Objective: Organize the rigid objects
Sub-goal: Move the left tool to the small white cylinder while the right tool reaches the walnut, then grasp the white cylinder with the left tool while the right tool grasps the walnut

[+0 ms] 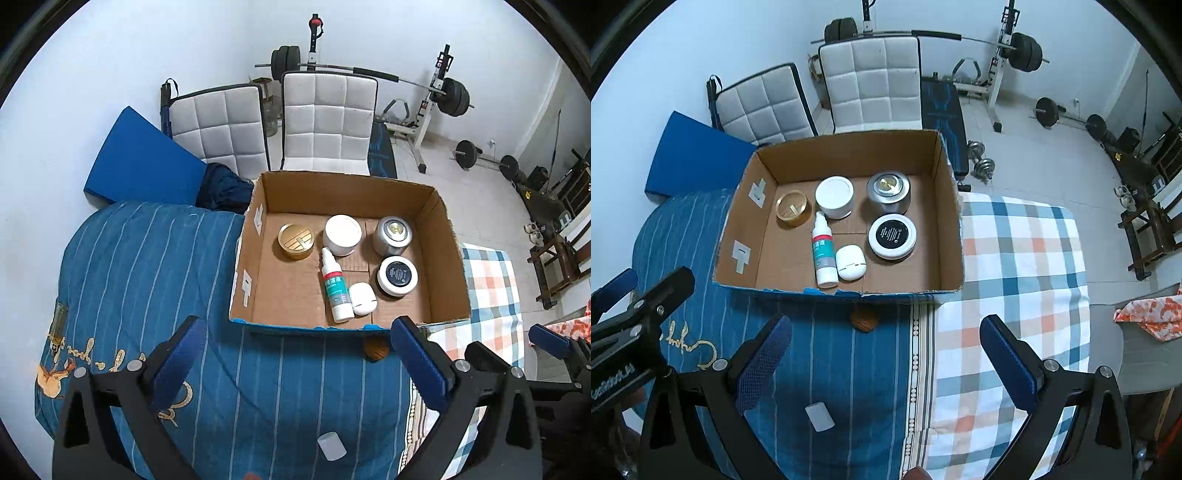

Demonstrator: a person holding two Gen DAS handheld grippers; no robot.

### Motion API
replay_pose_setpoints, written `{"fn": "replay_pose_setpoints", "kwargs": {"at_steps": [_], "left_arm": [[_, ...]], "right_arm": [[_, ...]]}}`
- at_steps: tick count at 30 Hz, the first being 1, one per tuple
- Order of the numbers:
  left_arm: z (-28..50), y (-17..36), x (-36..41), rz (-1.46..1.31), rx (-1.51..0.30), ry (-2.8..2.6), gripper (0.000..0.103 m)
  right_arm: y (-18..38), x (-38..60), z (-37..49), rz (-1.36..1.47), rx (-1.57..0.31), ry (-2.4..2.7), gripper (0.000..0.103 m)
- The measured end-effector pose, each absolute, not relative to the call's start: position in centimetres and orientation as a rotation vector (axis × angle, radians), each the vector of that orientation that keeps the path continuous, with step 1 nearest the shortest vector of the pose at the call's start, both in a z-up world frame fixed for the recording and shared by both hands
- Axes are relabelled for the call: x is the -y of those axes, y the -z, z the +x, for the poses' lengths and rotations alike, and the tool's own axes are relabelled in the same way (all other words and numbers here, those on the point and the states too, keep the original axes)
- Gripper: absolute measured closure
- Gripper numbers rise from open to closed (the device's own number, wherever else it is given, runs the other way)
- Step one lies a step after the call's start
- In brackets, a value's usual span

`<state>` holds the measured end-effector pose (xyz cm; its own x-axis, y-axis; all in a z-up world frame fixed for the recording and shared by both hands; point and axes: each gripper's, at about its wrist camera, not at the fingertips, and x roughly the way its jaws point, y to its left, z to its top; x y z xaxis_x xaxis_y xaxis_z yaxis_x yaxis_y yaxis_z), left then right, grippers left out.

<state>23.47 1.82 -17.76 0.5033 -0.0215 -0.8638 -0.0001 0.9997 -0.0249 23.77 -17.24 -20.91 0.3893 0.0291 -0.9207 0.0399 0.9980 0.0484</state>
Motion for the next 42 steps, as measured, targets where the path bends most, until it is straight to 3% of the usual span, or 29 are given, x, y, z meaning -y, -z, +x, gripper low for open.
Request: {"fn": "replay_pose_setpoints", "kwargs": {"at_steps": [10, 18, 27, 32, 33, 35, 42], "left_arm": [[21.2, 18.5, -2.4, -0.058, -1.047, -0.004, 0.000], [17.6, 28.3, -0.1, -0.051, -1.300, -0.019, 0.000], [15.0, 40.9, 3.1, -0.061, -1.576, -0.065, 0.037], [14.3, 43.9, 3.8, -0.058, -1.632, -0.092, 0.055], [14.2, 43.7, 3.8, -0.069, -1.613, -0.098, 0.065], [14.2, 43.5, 4.0, -0.065, -1.598, -0.100, 0.072], [15.0, 42.7, 3.1, -0.062, -1.541, -0.155, 0.074]], "right_arm": [[21.3, 18.9, 20.8, 0.094, -1.180, 0.022, 0.000], [28.8, 21.6, 18.7, 0.097, -1.339, -0.001, 0.000], [36.2, 21.9, 18.5, 0.089, -1.440, -0.069, 0.000], [37.7, 21.0, 19.4, 0.058, -1.439, -0.101, 0.000], [37.8, 20.9, 19.7, 0.054, -1.440, -0.107, 0.000], [38.3, 20.4, 20.3, 0.052, -1.435, -0.124, 0.000], [39.8, 18.3, 23.2, 0.069, -1.388, -0.165, 0.000]]}}
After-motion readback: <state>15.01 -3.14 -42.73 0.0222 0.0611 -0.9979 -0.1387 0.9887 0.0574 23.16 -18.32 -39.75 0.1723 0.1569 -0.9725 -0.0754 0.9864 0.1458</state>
